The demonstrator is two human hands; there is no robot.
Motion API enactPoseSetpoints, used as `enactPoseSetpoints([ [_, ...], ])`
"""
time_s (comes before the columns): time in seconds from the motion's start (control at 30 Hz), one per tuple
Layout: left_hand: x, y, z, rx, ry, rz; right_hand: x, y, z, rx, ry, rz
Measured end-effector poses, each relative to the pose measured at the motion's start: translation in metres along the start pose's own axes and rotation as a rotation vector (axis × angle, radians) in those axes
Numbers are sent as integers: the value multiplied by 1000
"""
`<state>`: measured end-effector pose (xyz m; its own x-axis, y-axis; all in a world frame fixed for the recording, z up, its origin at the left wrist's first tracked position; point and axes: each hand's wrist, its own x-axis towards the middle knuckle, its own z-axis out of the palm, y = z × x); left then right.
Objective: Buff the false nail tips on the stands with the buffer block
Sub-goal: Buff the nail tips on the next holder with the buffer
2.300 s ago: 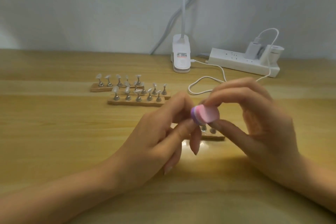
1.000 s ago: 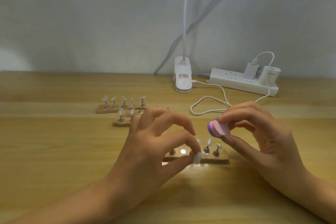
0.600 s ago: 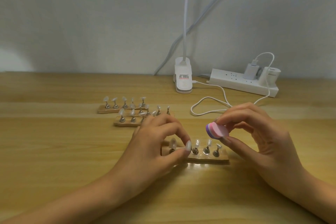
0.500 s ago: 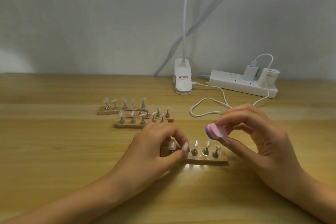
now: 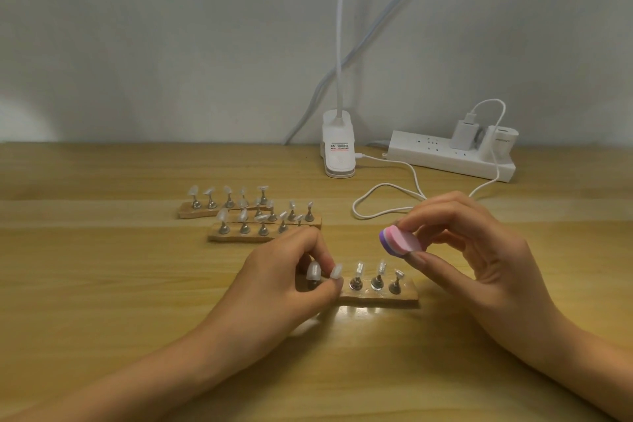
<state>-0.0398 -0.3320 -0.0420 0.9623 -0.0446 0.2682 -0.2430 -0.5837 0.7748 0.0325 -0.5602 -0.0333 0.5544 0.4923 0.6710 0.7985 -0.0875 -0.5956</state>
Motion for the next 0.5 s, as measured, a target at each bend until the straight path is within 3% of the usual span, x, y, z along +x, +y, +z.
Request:
enactPoseSetpoints([
  [0.5,4,0,-6,-5,-45,-2,0,3,0,36,-20,48],
])
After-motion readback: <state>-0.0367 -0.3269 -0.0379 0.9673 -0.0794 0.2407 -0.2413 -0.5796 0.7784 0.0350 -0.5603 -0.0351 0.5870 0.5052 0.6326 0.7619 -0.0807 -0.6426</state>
